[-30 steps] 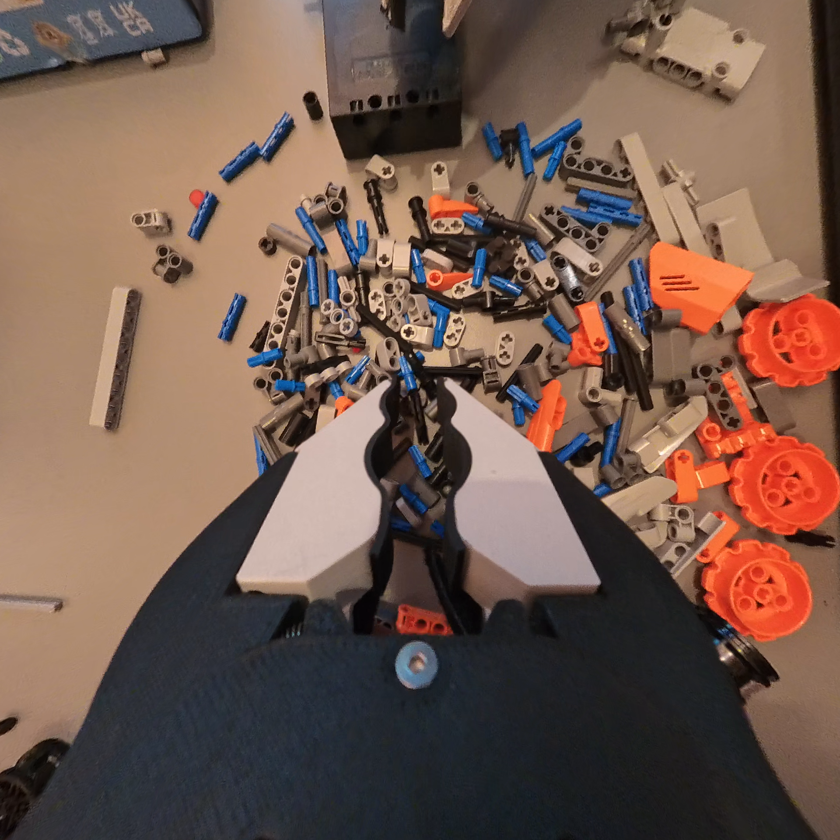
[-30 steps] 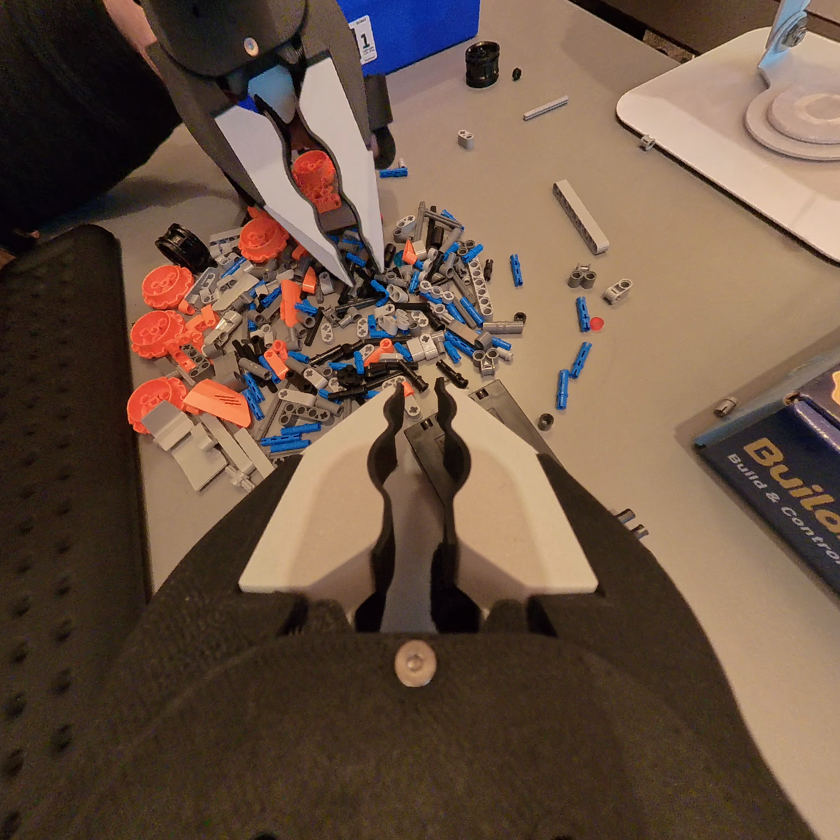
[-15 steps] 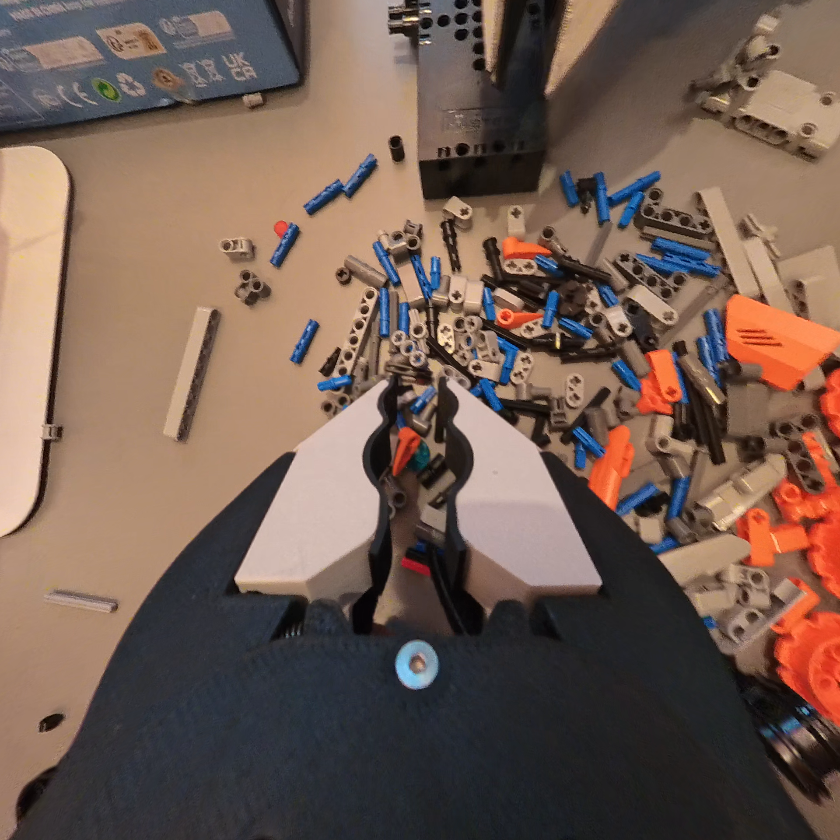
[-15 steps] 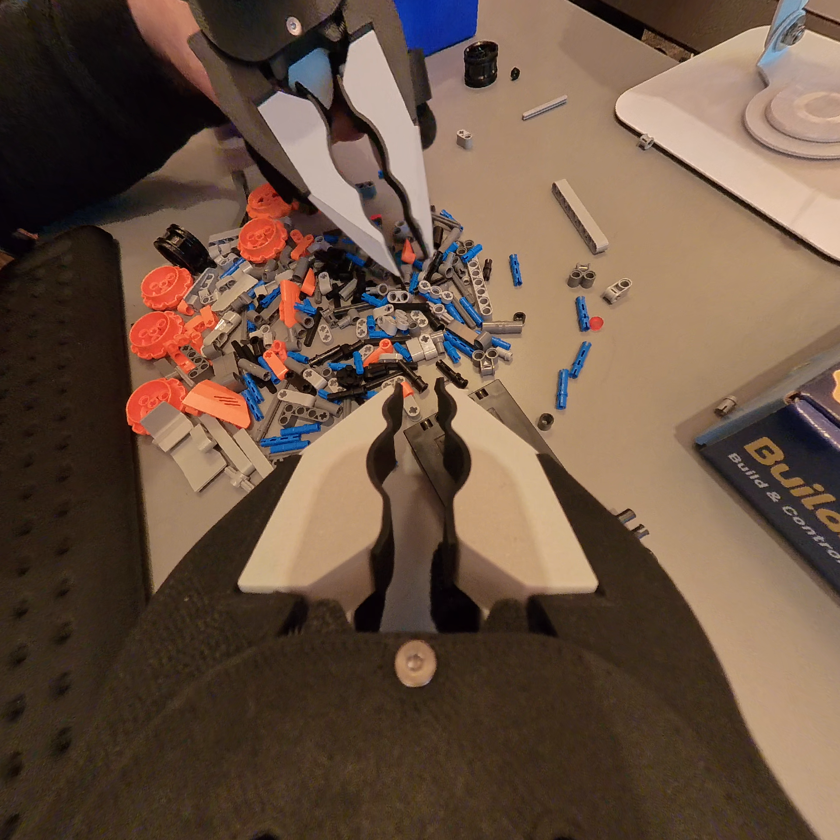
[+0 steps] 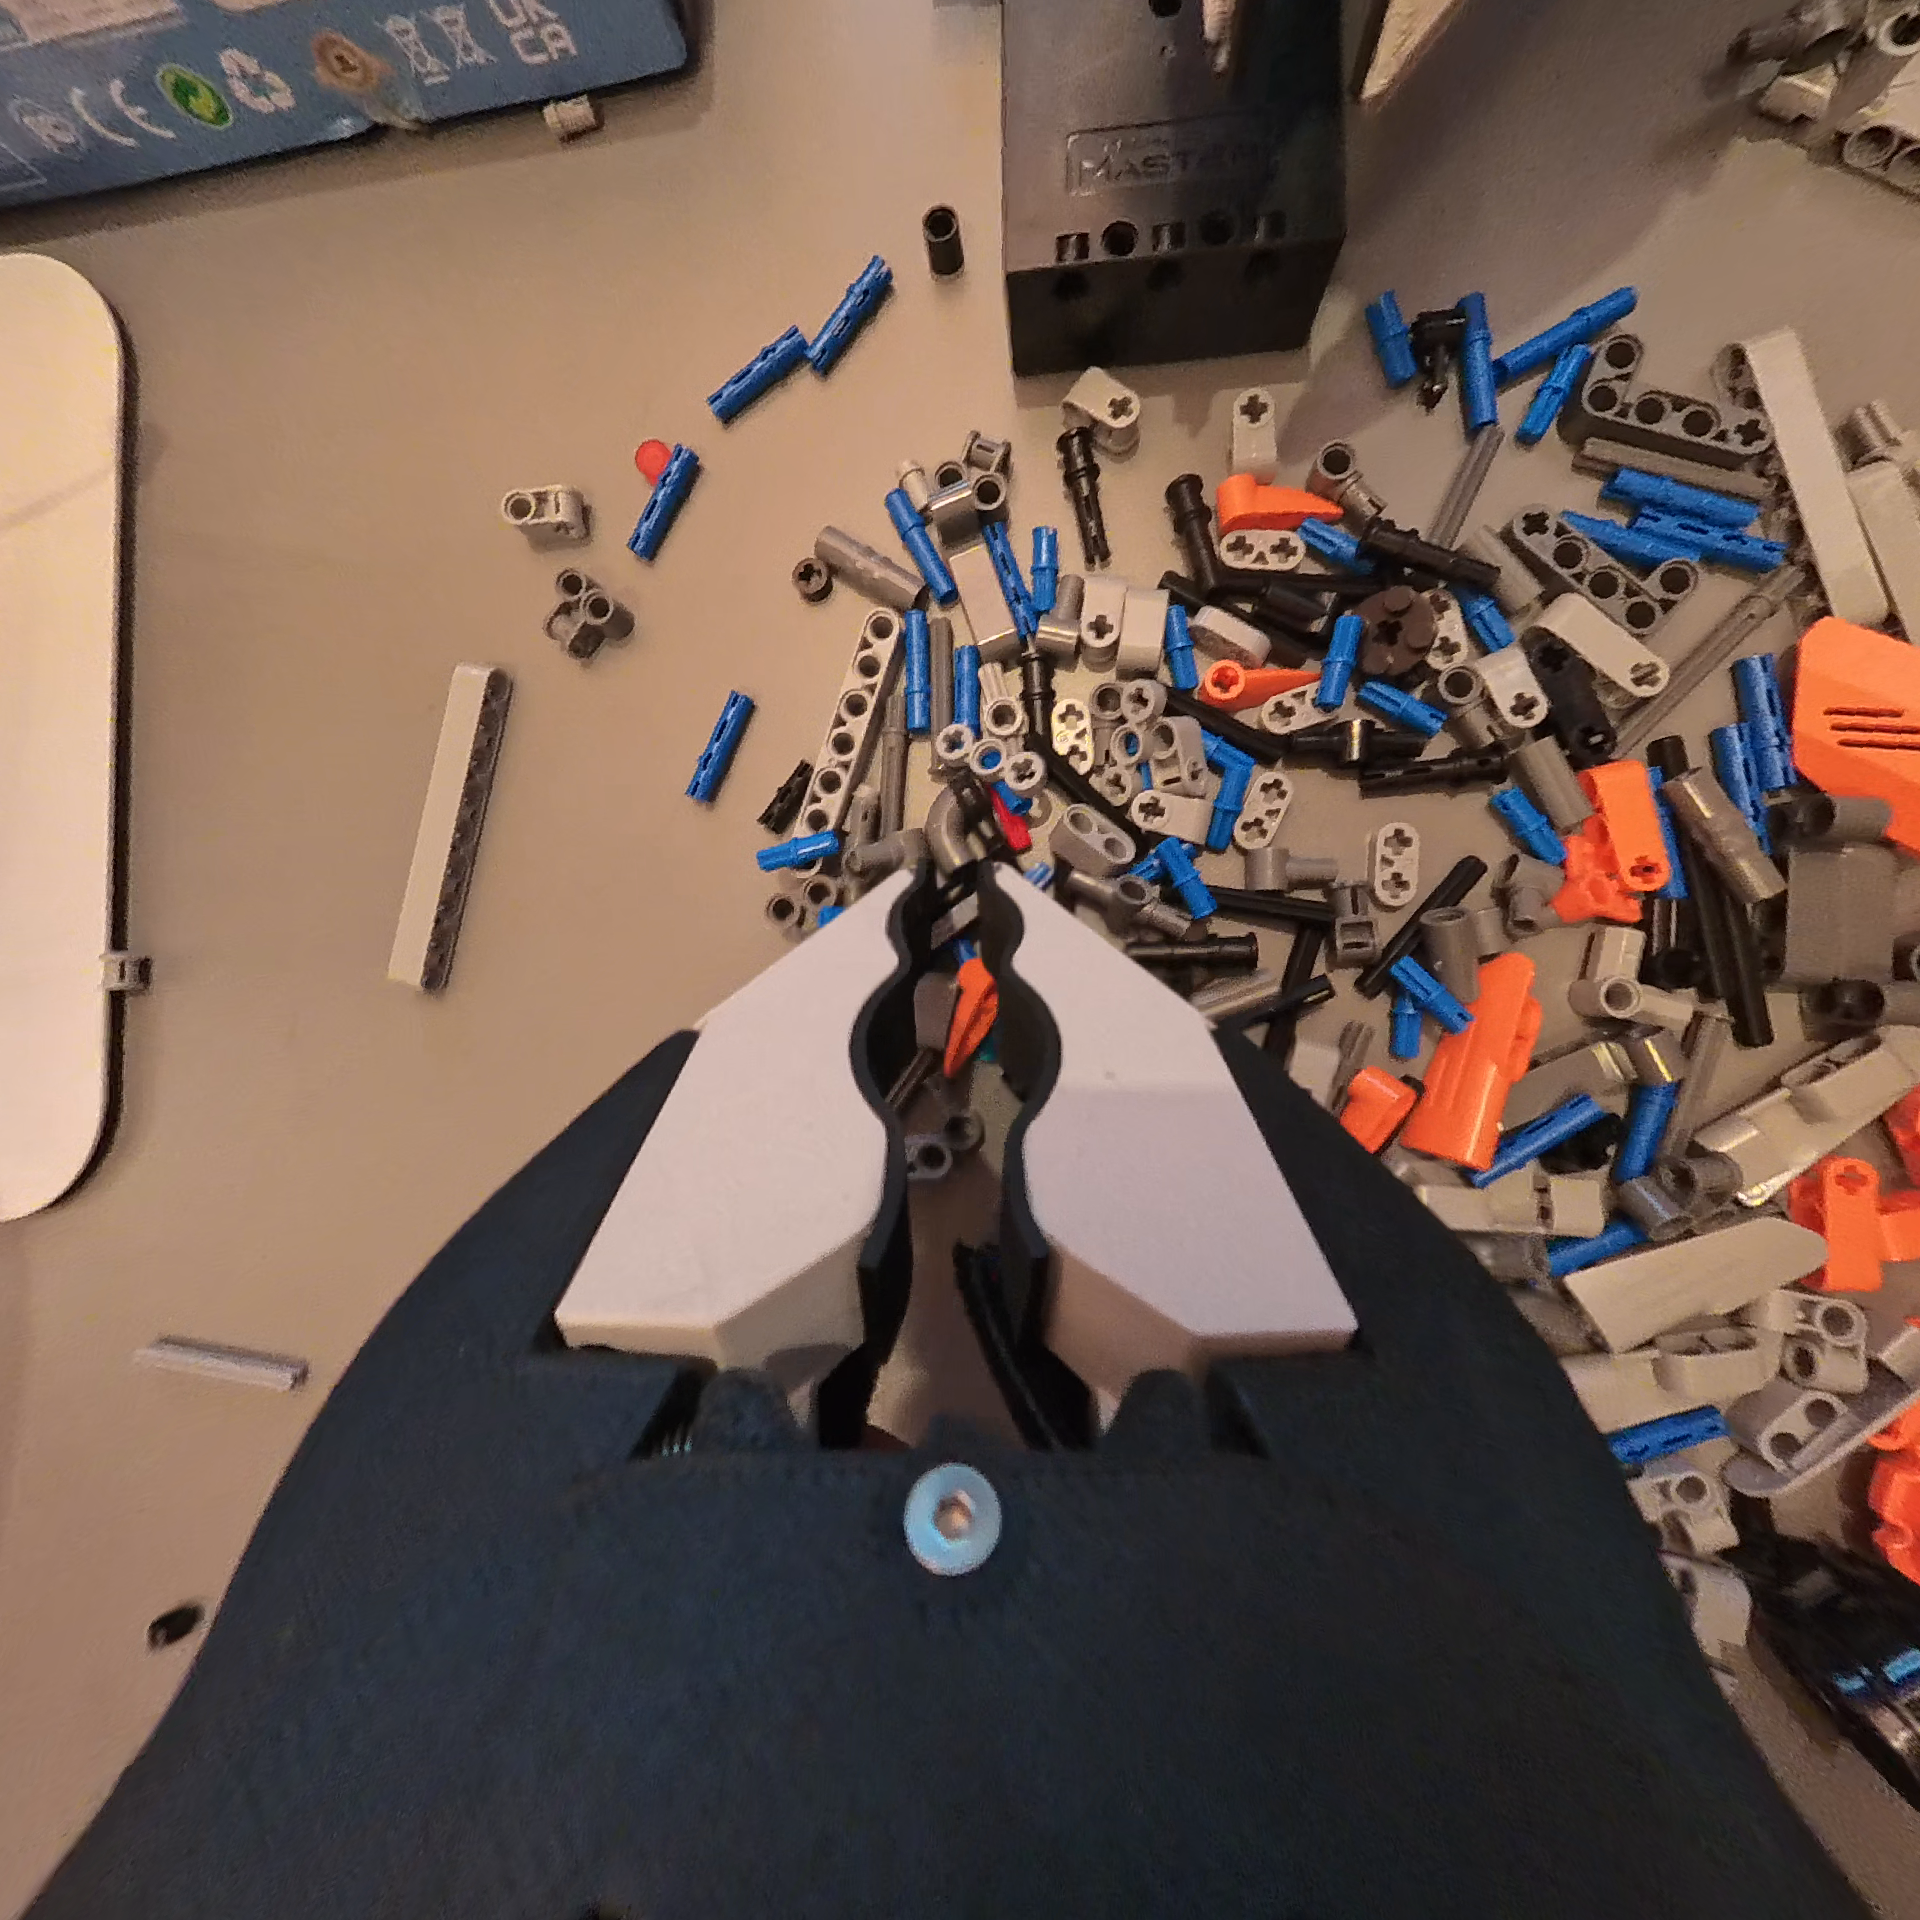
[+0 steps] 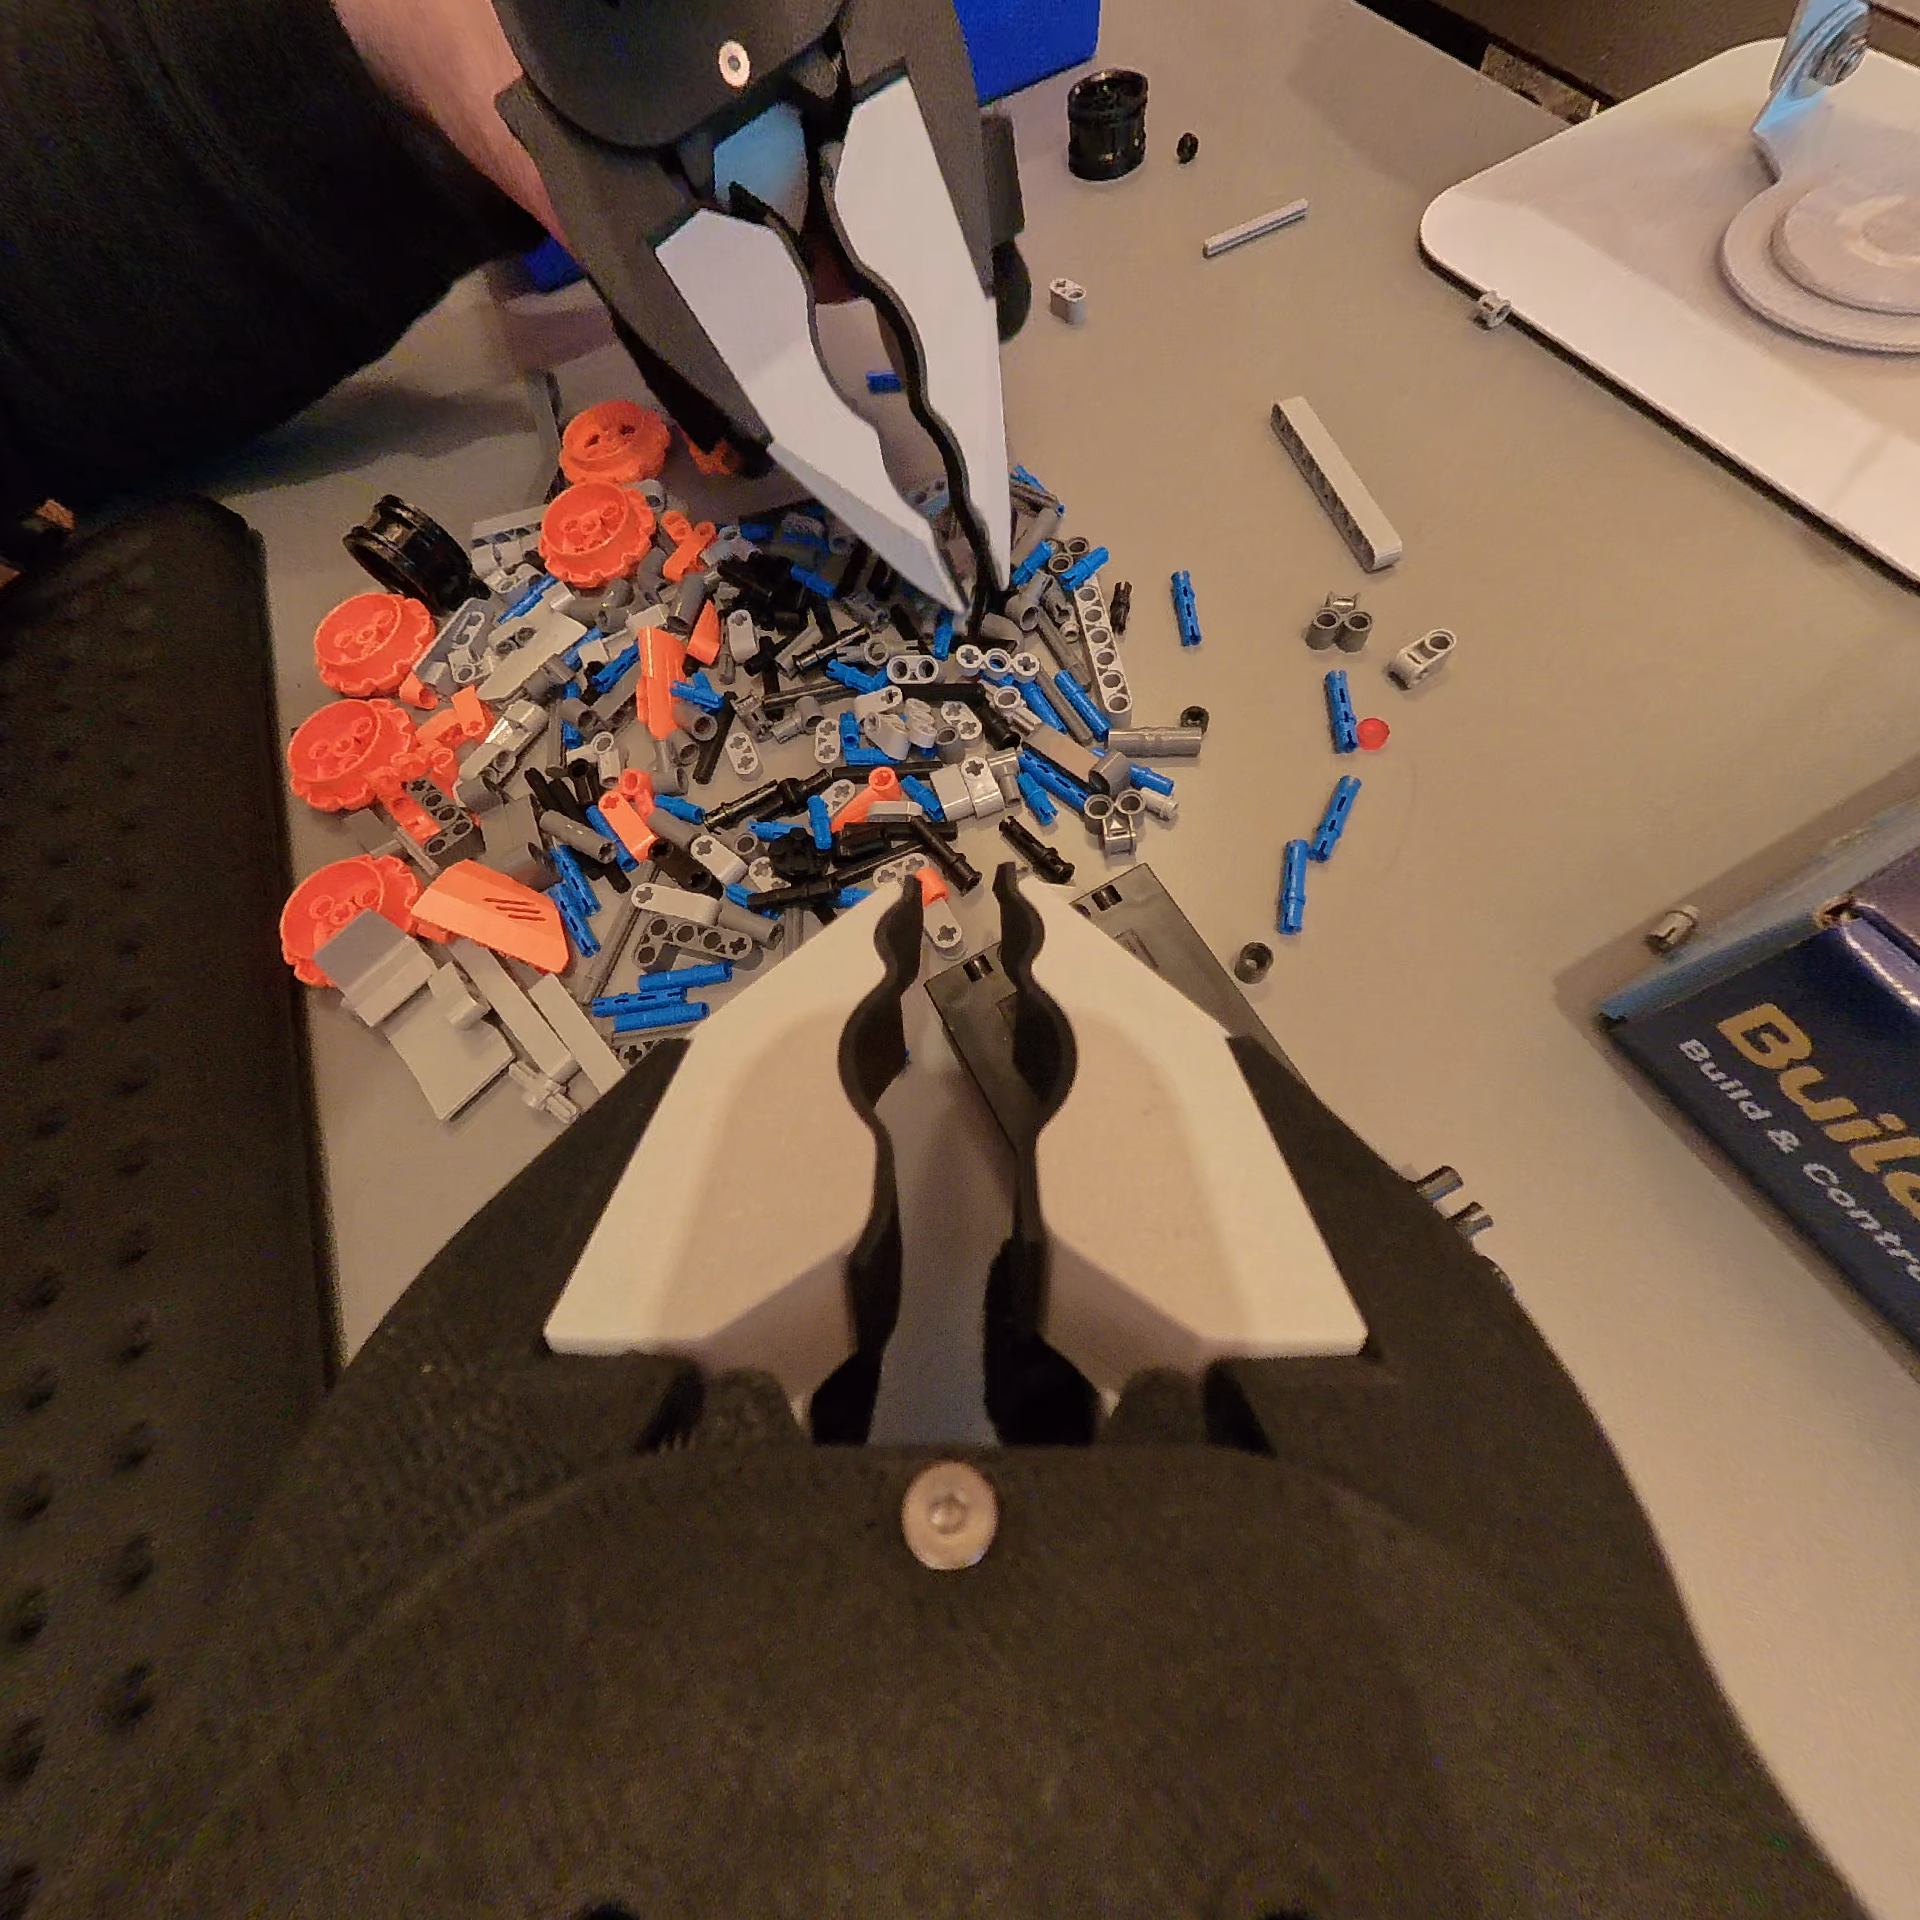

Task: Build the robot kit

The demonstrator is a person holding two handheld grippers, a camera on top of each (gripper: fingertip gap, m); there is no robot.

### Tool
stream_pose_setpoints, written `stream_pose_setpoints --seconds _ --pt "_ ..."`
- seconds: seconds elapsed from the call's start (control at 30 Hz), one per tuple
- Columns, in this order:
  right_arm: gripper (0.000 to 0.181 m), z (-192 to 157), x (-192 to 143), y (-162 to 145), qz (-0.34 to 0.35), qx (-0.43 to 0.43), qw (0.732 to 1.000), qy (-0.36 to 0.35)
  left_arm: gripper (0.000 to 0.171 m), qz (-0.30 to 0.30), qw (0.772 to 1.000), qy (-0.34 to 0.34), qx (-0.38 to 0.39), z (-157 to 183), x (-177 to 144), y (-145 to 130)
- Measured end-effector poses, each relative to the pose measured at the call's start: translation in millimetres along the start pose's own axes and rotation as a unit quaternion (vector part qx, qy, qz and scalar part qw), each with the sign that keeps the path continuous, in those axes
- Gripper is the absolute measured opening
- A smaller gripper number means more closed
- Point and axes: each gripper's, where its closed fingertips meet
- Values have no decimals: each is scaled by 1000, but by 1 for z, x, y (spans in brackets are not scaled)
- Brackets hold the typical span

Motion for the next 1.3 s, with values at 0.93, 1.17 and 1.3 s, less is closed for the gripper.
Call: stream_pose_setpoints --seconds 0.93,1.17,1.3 --pt "13 0 0 -1 -4 -2 1000 0 14 -71 997 8 -28 -17 -35 -41" --pt "13 1 -1 -1 -2 -1 1000 -2 17 -101 991 80 -44 -42 -51 -55" --pt "13 1 -2 0 0 -1 1000 -2 16 -100 986 128 -33 -62 -92 -51"
Point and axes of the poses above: each gripper's, where its closed fingertips meet, x out along the fingers, y out of its top, z = x × y across the jaws, and after that the axes turned 12 degrees about y, right-handed
